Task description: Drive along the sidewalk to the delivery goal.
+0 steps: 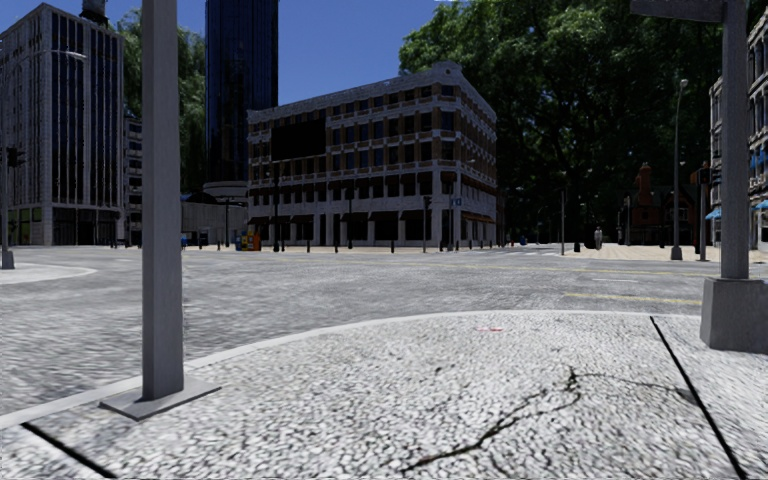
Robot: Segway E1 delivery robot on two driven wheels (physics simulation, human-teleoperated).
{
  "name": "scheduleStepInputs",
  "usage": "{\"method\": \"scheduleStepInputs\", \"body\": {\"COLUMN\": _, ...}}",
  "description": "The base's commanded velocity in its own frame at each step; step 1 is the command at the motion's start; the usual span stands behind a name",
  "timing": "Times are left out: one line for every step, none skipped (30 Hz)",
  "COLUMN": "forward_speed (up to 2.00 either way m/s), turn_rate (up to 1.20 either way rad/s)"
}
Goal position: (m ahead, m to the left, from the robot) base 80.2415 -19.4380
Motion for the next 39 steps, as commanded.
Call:
{"method": "scheduleStepInputs", "body": {"forward_speed": 0.46, "turn_rate": -0.73}}
{"method": "scheduleStepInputs", "body": {"forward_speed": 0.47, "turn_rate": -0.73}}
{"method": "scheduleStepInputs", "body": {"forward_speed": 0.47, "turn_rate": -0.73}}
{"method": "scheduleStepInputs", "body": {"forward_speed": 0.47, "turn_rate": -0.74}}
{"method": "scheduleStepInputs", "body": {"forward_speed": 0.48, "turn_rate": -0.74}}
{"method": "scheduleStepInputs", "body": {"forward_speed": 0.49, "turn_rate": -0.74}}
{"method": "scheduleStepInputs", "body": {"forward_speed": 0.50, "turn_rate": -0.74}}
{"method": "scheduleStepInputs", "body": {"forward_speed": 0.50, "turn_rate": -0.74}}
{"method": "scheduleStepInputs", "body": {"forward_speed": 0.50, "turn_rate": -0.74}}
{"method": "scheduleStepInputs", "body": {"forward_speed": 0.50, "turn_rate": -0.74}}
{"method": "scheduleStepInputs", "body": {"forward_speed": 0.50, "turn_rate": -0.74}}
{"method": "scheduleStepInputs", "body": {"forward_speed": 0.50, "turn_rate": -0.74}}
{"method": "scheduleStepInputs", "body": {"forward_speed": 0.50, "turn_rate": -0.74}}
{"method": "scheduleStepInputs", "body": {"forward_speed": 0.50, "turn_rate": -0.74}}
{"method": "scheduleStepInputs", "body": {"forward_speed": 0.50, "turn_rate": -0.74}}
{"method": "scheduleStepInputs", "body": {"forward_speed": 0.50, "turn_rate": -0.74}}
{"method": "scheduleStepInputs", "body": {"forward_speed": 0.50, "turn_rate": -0.74}}
{"method": "scheduleStepInputs", "body": {"forward_speed": 0.52, "turn_rate": -0.74}}
{"method": "scheduleStepInputs", "body": {"forward_speed": 0.58, "turn_rate": -0.74}}
{"method": "scheduleStepInputs", "body": {"forward_speed": 0.63, "turn_rate": -0.74}}
{"method": "scheduleStepInputs", "body": {"forward_speed": 0.68, "turn_rate": -0.74}}
{"method": "scheduleStepInputs", "body": {"forward_speed": 0.68, "turn_rate": -0.74}}
{"method": "scheduleStepInputs", "body": {"forward_speed": 0.71, "turn_rate": -0.74}}
{"method": "scheduleStepInputs", "body": {"forward_speed": 0.71, "turn_rate": -0.74}}
{"method": "scheduleStepInputs", "body": {"forward_speed": 0.72, "turn_rate": -0.74}}
{"method": "scheduleStepInputs", "body": {"forward_speed": 0.72, "turn_rate": -0.74}}
{"method": "scheduleStepInputs", "body": {"forward_speed": 0.72, "turn_rate": -0.74}}
{"method": "scheduleStepInputs", "body": {"forward_speed": 0.72, "turn_rate": -0.69}}
{"method": "scheduleStepInputs", "body": {"forward_speed": 0.73, "turn_rate": -0.53}}
{"method": "scheduleStepInputs", "body": {"forward_speed": 0.73, "turn_rate": 0.00}}
{"method": "scheduleStepInputs", "body": {"forward_speed": 0.73, "turn_rate": 0.00}}
{"method": "scheduleStepInputs", "body": {"forward_speed": 0.73, "turn_rate": 0.00}}
{"method": "scheduleStepInputs", "body": {"forward_speed": 0.73, "turn_rate": 0.00}}
{"method": "scheduleStepInputs", "body": {"forward_speed": 0.73, "turn_rate": 0.00}}
{"method": "scheduleStepInputs", "body": {"forward_speed": 0.73, "turn_rate": 0.00}}
{"method": "scheduleStepInputs", "body": {"forward_speed": 0.73, "turn_rate": 0.00}}
{"method": "scheduleStepInputs", "body": {"forward_speed": 0.73, "turn_rate": 0.00}}
{"method": "scheduleStepInputs", "body": {"forward_speed": 0.73, "turn_rate": 0.00}}
{"method": "scheduleStepInputs", "body": {"forward_speed": 0.73, "turn_rate": 0.00}}
